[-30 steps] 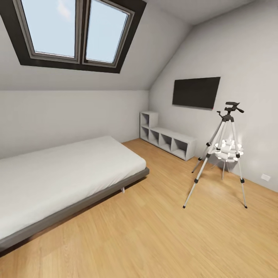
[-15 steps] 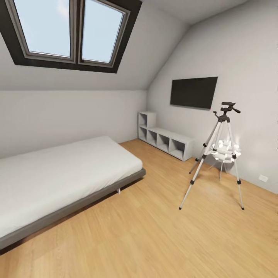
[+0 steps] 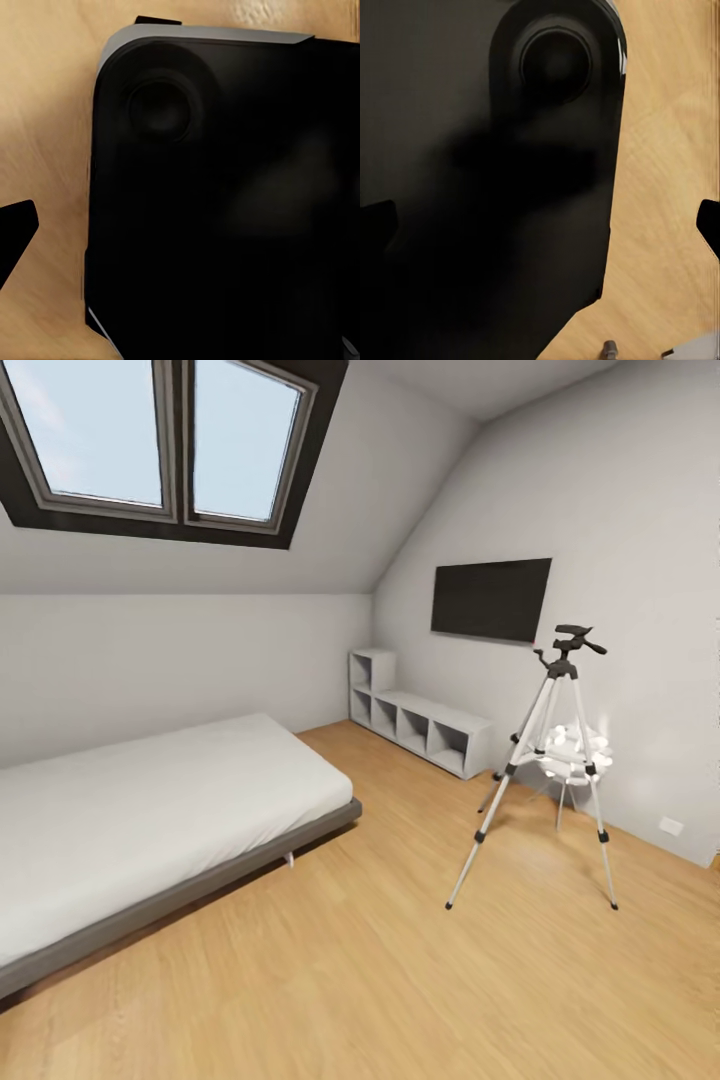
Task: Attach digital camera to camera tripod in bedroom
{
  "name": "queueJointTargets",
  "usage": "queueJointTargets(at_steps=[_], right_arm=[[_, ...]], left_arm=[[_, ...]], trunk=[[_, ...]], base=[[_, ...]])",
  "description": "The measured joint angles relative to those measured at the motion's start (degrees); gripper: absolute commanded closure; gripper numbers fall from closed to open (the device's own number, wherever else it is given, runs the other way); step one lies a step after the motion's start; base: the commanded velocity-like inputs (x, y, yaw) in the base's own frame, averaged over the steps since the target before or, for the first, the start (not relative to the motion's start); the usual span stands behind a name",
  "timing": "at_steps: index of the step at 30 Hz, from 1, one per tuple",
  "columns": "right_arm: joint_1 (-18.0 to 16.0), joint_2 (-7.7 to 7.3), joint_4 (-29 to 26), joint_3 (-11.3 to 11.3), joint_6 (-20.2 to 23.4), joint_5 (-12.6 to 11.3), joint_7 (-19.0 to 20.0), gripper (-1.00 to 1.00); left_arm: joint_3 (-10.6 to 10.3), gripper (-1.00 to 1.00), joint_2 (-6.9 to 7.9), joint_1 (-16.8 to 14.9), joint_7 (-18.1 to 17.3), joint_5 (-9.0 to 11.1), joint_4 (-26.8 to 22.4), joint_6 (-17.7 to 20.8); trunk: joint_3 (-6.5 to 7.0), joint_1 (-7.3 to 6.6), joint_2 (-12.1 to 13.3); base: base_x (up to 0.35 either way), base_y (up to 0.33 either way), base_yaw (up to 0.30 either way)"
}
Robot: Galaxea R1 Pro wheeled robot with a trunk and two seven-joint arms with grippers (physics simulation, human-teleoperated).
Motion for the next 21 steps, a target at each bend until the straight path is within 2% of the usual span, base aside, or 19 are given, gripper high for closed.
queueJointTargets(at_steps=[21], right_arm=[[0.00, 0.06, -0.02, -0.08, 0.09, 0.00, 0.02, -1.00]], left_arm=[[0.08, -1.00, 0.08, 0.00, 0.06, 0.14, 0.00, 0.01]], trunk=[[0.00, 0.01, 0.00]], base=[[0.003, -0.281, 0.000]])
